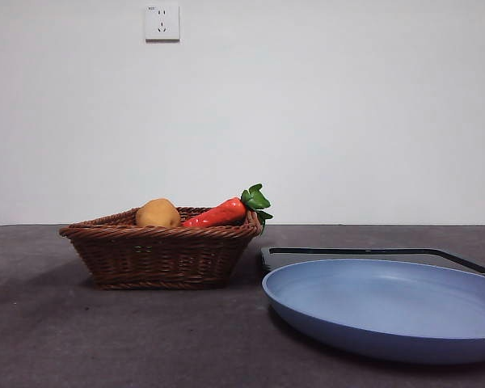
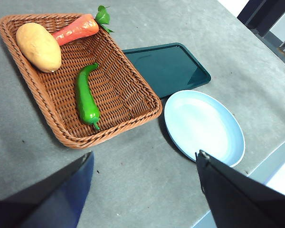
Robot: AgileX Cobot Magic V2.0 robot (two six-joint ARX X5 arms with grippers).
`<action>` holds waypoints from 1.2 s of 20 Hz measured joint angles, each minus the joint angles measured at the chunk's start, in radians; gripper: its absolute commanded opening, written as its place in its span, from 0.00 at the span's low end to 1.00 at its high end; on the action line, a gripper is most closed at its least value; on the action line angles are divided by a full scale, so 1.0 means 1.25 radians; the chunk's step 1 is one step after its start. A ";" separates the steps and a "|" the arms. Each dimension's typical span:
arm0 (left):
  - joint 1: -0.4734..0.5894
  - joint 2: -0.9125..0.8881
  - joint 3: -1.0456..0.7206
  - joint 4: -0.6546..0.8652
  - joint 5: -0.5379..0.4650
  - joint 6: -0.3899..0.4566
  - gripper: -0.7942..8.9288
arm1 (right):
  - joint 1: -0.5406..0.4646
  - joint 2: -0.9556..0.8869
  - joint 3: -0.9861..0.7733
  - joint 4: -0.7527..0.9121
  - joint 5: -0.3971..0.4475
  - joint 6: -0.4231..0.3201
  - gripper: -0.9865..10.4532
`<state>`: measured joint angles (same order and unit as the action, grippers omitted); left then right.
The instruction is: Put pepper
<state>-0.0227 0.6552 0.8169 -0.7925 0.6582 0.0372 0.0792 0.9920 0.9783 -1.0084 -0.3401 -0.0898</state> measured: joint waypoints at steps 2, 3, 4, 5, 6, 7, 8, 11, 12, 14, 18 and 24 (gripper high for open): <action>0.000 0.000 0.000 0.000 0.000 0.000 0.47 | 0.004 0.069 0.000 0.026 0.001 0.000 0.37; 0.000 0.000 0.000 0.000 0.000 0.000 0.47 | 0.006 0.107 0.000 0.042 0.000 0.000 0.37; 0.000 0.000 0.000 0.000 0.000 0.000 0.47 | 0.007 0.146 0.000 0.056 0.000 0.000 0.37; 0.000 0.000 0.000 0.000 0.000 0.000 0.47 | 0.009 0.185 0.000 0.067 0.001 0.000 0.37; 0.000 0.000 0.000 0.000 0.000 0.000 0.47 | 0.010 0.220 0.000 0.081 0.001 0.000 0.37; 0.000 0.000 0.000 0.000 0.000 0.000 0.47 | 0.010 0.255 0.000 0.098 0.000 0.000 0.37; 0.000 0.000 0.000 0.000 0.000 0.000 0.47 | 0.011 0.289 0.000 0.114 0.001 0.000 0.37; 0.000 0.000 0.000 0.000 0.000 0.000 0.47 | 0.016 0.382 0.000 0.149 0.002 -0.003 0.37; 0.000 0.000 0.000 0.000 0.000 0.000 0.47 | 0.016 0.408 0.000 0.158 0.002 -0.004 0.35; 0.000 0.000 0.000 0.000 0.000 0.000 0.47 | 0.021 0.453 0.000 0.180 0.002 -0.005 0.33; 0.000 0.000 0.000 0.000 0.000 0.000 0.47 | 0.034 0.512 0.000 0.194 0.002 -0.016 0.31; 0.000 0.000 0.000 0.000 0.000 0.000 0.47 | 0.047 0.528 0.000 0.215 0.002 -0.024 0.16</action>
<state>-0.0227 0.6552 0.8169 -0.7925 0.6582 0.0372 0.1379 1.6520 0.9783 -0.7403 -0.3370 -0.1204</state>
